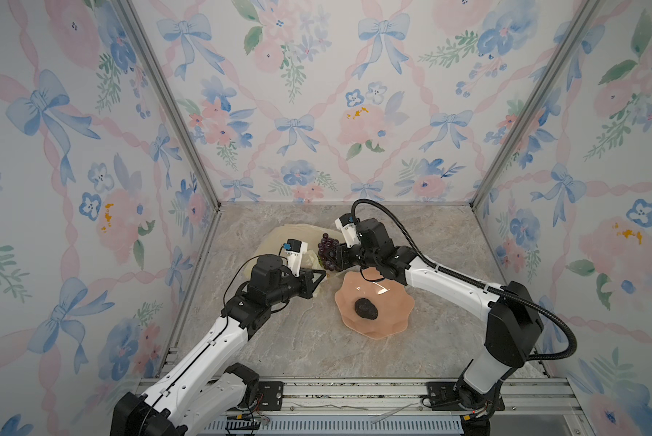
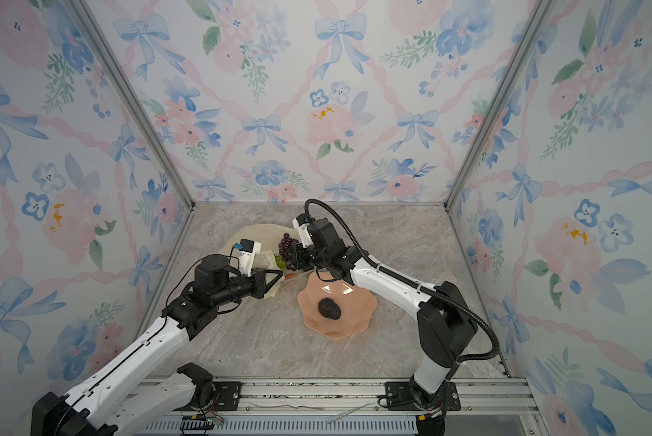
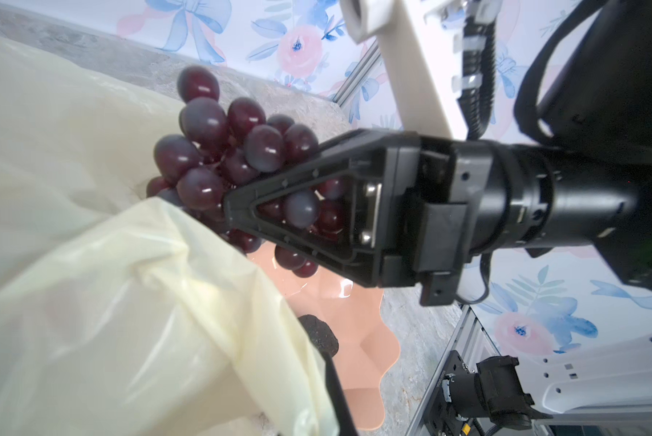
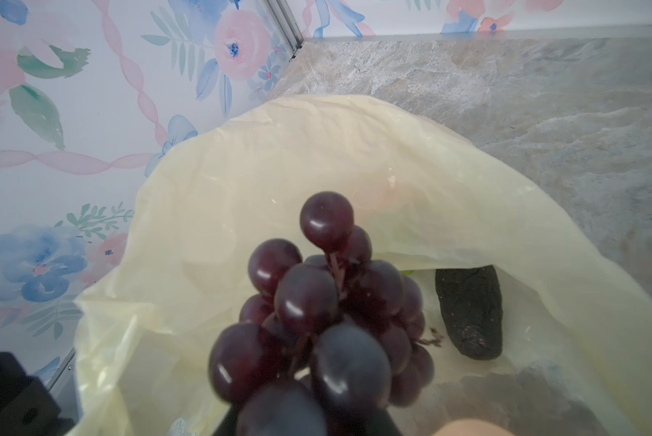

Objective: Place the fruits into the plastic bag
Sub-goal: Place the fruit in the plastic bag.

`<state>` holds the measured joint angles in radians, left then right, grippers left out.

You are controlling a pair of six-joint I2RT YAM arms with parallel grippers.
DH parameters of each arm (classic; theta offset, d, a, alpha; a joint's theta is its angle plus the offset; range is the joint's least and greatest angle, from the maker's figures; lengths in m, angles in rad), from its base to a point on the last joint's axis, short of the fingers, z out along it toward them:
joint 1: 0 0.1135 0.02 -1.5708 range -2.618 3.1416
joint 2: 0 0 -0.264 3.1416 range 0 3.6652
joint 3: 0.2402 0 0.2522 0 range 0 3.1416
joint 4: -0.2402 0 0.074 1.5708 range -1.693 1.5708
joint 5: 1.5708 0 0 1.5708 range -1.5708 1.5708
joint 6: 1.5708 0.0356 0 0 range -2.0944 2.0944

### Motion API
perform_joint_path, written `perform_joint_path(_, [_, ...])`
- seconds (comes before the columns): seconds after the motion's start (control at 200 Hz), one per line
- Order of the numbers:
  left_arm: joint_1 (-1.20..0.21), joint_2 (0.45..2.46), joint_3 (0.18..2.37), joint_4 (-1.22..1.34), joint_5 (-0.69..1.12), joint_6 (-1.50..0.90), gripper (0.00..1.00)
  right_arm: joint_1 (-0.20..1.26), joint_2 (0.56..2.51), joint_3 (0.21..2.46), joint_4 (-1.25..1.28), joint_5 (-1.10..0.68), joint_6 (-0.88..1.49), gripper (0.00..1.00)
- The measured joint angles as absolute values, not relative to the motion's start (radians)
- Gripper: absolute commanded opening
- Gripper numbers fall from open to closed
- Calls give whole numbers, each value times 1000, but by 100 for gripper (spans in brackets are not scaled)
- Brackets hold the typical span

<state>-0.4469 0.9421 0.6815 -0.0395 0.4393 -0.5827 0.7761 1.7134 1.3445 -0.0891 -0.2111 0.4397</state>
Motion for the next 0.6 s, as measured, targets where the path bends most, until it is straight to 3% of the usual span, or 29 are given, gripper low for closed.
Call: perform_joint_path(0.6, [-321,948,640,59,565,-699,0,810,1757,1290,13,-273,460,30])
